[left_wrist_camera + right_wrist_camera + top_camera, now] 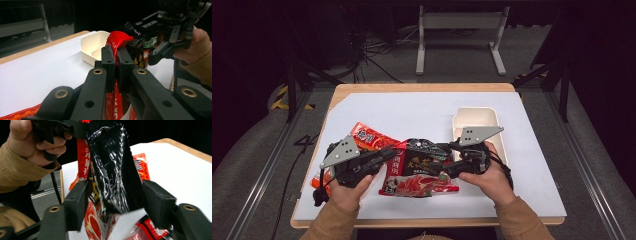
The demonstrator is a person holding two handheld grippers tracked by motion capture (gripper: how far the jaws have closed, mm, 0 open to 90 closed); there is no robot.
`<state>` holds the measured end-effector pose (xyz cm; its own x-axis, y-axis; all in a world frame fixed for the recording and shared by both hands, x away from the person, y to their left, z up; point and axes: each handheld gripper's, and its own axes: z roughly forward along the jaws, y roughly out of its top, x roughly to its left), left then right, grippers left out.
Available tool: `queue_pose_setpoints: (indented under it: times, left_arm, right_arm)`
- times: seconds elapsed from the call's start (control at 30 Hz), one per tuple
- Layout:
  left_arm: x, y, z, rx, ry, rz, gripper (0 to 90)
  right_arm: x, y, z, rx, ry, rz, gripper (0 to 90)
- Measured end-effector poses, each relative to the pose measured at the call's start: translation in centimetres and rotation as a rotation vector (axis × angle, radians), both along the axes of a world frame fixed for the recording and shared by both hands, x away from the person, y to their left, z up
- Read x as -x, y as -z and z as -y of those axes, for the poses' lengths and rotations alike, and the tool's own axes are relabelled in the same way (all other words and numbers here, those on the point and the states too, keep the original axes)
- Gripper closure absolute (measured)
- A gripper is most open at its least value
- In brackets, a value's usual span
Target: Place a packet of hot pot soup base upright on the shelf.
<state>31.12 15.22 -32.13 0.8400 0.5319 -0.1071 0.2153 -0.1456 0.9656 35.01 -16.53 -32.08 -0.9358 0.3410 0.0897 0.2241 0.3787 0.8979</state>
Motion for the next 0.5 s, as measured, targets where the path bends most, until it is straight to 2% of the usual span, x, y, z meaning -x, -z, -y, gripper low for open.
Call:
queue_pose_setpoints:
  times: [0.17, 0.23, 0.5]
  left_arm:
    - [0.12, -0.05, 0.12, 0.001, 0.014, 0.002, 86.5]
    - [0.14, -0.07, 0.17, 0.001, 0.019, 0.002, 86.4]
    - [0.21, -0.08, 0.22, 0.0, 0.026, 0.003, 86.2]
  right_arm:
    - [0.05, 0.14, -0.3, -0.001, -0.012, -0.013, 49.1]
    - [0.02, 0.25, -0.43, 0.0, -0.025, -0.039, 53.4]
    - [0.1, 0.19, -0.55, 0.001, -0.031, -0.046, 70.4]
